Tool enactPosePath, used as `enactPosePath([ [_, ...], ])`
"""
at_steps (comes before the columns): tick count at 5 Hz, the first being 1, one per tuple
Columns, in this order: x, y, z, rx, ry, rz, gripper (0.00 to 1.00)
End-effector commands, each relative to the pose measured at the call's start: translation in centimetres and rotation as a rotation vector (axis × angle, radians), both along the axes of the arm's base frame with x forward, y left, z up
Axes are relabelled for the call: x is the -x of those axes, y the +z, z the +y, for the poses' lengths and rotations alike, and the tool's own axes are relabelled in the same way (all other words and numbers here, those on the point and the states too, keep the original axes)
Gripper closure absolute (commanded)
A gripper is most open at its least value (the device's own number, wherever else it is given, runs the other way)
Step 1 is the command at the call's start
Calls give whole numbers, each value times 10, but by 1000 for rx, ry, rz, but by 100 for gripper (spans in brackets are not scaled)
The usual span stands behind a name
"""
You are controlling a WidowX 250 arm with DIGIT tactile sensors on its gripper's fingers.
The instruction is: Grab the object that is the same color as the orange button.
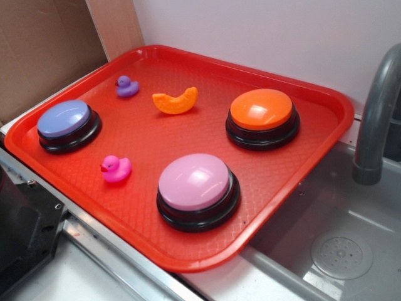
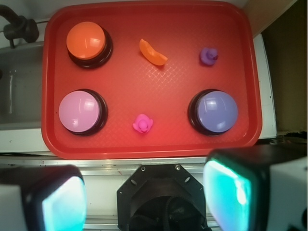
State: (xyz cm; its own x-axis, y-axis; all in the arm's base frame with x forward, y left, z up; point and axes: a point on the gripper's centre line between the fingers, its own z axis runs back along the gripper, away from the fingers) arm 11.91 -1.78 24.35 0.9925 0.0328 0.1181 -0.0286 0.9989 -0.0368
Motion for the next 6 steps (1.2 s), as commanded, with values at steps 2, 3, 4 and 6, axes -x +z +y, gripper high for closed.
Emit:
enactPosePath([
  [2,-31,14,8,24,-6,26,0],
  [3,-56,13,11,11,-15,51,0],
  [4,-86,2,7,-51,-137,105,0],
  [6,-123,-47,1,-225,-626,182,0],
])
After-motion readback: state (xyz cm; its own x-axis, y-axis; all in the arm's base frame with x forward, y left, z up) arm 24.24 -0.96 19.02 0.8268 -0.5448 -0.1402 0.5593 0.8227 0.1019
